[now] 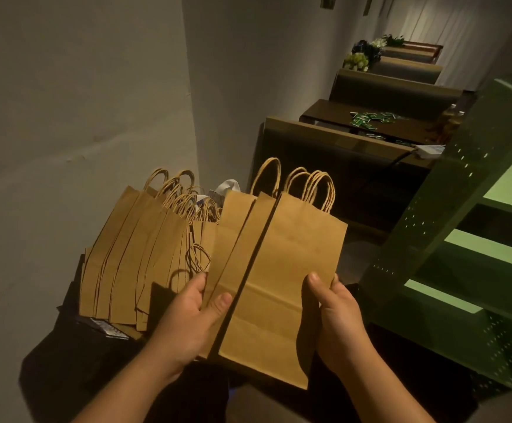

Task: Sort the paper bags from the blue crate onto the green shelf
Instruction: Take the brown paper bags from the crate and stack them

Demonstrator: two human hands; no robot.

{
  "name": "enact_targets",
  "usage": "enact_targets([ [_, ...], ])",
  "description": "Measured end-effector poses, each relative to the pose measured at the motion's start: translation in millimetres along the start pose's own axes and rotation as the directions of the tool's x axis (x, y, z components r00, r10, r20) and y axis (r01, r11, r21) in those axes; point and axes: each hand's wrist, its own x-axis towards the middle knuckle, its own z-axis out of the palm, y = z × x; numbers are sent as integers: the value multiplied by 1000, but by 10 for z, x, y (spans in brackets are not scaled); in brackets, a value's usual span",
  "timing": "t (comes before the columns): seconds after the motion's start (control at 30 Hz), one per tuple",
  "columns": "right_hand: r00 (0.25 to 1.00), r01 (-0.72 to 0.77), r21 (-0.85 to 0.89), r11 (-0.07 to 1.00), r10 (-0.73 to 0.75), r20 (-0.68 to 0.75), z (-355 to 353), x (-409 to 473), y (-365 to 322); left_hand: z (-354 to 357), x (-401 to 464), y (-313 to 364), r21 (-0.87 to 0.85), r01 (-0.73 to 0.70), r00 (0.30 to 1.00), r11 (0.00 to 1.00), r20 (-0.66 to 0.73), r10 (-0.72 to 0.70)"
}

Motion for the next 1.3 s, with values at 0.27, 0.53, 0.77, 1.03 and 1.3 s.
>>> enact_targets([
  [0.27,991,-55,-182,982,32,-127,-87,-13,82,312,-31,34,1,54,996,999,65,-54],
  [0.53,990,-134,-181,974,124,-64,-68,-14,190,521,80,81,-83,89,995,993,56,-85],
  [0.77,985,-157,-308,938,126,-116,-124,-19,176,617,81,-34,-130,178,983,975,76,-169],
  [1.03,997,-80,-371,925,72,-37,-112,-33,231,682,82,-76,-58,118,991,991,71,-114],
  [1.3,989,-114,-339,934,73,-130,-167,-15,262,584,186,-29,159,80,983,984,150,-104],
])
